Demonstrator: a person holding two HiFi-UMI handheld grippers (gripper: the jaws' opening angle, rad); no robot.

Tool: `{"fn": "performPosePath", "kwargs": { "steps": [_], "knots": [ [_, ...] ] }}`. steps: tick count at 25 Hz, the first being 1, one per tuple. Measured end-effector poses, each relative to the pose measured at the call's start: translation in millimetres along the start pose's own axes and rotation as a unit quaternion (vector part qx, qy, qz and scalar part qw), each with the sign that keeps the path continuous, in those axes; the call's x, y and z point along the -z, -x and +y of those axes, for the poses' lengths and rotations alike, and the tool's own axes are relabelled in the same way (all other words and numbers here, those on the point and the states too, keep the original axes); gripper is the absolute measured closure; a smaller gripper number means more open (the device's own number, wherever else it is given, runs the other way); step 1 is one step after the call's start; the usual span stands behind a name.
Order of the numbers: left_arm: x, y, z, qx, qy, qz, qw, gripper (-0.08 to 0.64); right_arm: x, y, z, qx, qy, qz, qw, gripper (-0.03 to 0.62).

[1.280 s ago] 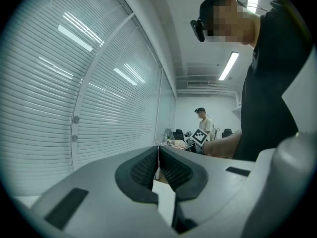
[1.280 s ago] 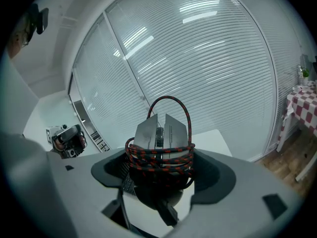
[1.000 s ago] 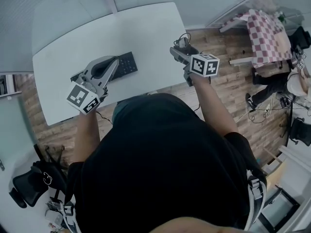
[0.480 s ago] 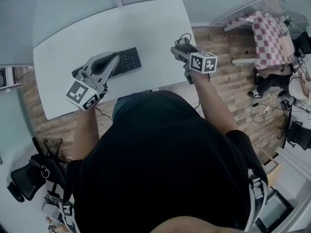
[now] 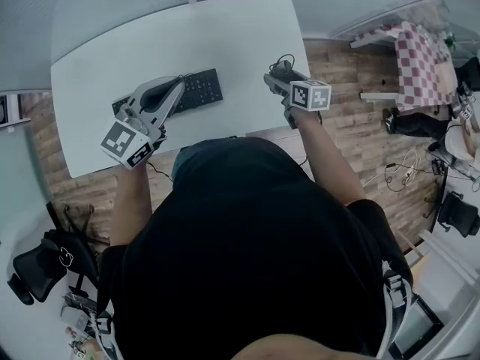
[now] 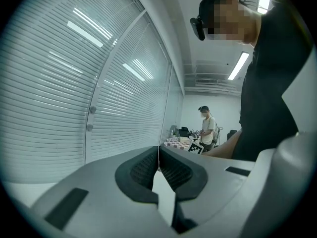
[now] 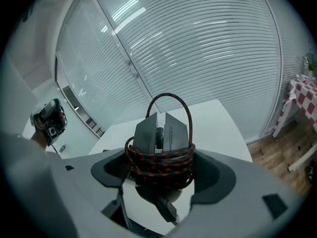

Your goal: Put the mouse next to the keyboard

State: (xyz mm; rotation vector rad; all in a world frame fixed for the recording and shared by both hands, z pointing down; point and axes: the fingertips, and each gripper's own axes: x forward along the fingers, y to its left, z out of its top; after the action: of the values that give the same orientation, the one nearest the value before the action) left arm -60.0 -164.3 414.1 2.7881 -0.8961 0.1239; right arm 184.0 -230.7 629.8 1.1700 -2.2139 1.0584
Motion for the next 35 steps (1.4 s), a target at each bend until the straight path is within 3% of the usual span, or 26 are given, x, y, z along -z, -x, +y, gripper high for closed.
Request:
{"fn": "performPosePath", "kwargs": {
  "steps": [14, 35],
  "knots": [
    [10.6, 10.8, 24.5, -0.012, 0.018, 0.009, 0.9997, 0.535, 22.2, -40.8, -2.1, 0.010, -0.015, 0.048, 0.999, 0.189],
    [20.7, -11.1, 60.7, -0.008, 0.038, 0.031, 0.9988, 0.536, 51.8, -93.7, -47.9, 0.036, -0.037, 0.109, 0.993, 0.189]
  ]
}}
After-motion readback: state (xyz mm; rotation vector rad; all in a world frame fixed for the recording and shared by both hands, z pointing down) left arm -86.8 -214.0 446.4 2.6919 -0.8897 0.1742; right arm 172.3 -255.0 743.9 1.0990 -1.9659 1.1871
